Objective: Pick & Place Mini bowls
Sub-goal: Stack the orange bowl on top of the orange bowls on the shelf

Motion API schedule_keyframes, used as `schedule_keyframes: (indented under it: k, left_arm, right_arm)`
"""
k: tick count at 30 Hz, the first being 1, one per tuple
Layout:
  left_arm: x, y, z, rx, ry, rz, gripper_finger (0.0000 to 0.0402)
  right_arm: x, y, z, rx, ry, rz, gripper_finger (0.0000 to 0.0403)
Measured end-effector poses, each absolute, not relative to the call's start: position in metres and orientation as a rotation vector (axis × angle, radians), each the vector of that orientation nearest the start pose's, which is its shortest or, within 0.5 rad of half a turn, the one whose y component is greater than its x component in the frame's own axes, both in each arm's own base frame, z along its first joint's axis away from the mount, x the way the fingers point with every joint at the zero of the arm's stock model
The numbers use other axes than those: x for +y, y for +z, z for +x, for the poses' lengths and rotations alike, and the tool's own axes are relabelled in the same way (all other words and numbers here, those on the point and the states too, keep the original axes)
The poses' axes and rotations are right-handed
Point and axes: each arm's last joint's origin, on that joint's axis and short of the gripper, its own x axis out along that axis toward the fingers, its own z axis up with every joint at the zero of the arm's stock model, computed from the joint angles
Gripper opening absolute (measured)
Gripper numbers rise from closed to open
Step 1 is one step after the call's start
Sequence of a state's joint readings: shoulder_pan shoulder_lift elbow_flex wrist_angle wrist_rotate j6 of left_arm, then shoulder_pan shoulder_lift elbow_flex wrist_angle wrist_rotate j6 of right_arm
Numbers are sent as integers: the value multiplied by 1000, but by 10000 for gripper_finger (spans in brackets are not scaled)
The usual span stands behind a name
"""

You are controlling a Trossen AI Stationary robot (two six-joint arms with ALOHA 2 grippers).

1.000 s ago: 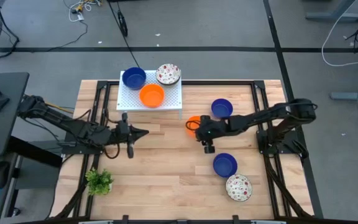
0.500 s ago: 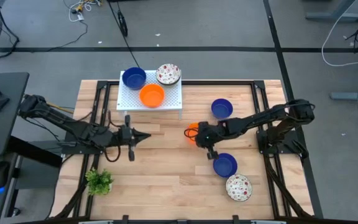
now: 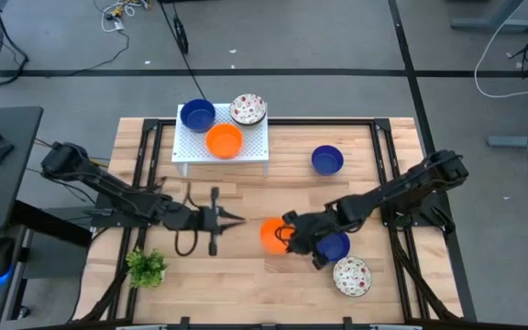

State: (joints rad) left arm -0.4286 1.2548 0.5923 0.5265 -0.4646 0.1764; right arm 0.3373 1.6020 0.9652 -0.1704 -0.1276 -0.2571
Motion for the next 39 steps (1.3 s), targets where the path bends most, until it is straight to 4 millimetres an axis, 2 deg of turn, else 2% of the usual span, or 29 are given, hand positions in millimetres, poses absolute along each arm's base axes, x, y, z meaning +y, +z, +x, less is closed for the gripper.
schedule_keyframes:
  k: [6,9,11,14,17,20,24,31,35,39]
  left_arm:
    - [-120,236,281,153,-178,345,141]
    - [-131,231,301,244,-242,391,189]
    - [-137,228,315,334,-254,417,209]
    - [-144,226,330,460,-264,433,219]
    - [-149,226,341,539,-275,428,207]
    - [-152,225,347,592,-284,415,177]
    - [-149,223,351,626,-276,391,121]
    - [-147,222,352,632,-367,342,16]
    - [-148,222,352,633,-385,334,11]
    - [-147,223,352,637,-369,314,6]
  right_arm:
    - [128,213,309,689,607,-347,5]
    - [129,215,310,678,611,-350,5]
    - [129,215,310,680,611,-352,5]
    - [129,215,310,681,612,-353,5]
    - [129,215,309,680,616,-363,5]
    - [129,215,309,680,616,-364,5]
    - [128,215,309,683,614,-365,5]
    - [128,215,310,671,610,-366,13]
    - [129,219,313,623,605,-360,43]
    - [131,227,314,553,603,-353,92]
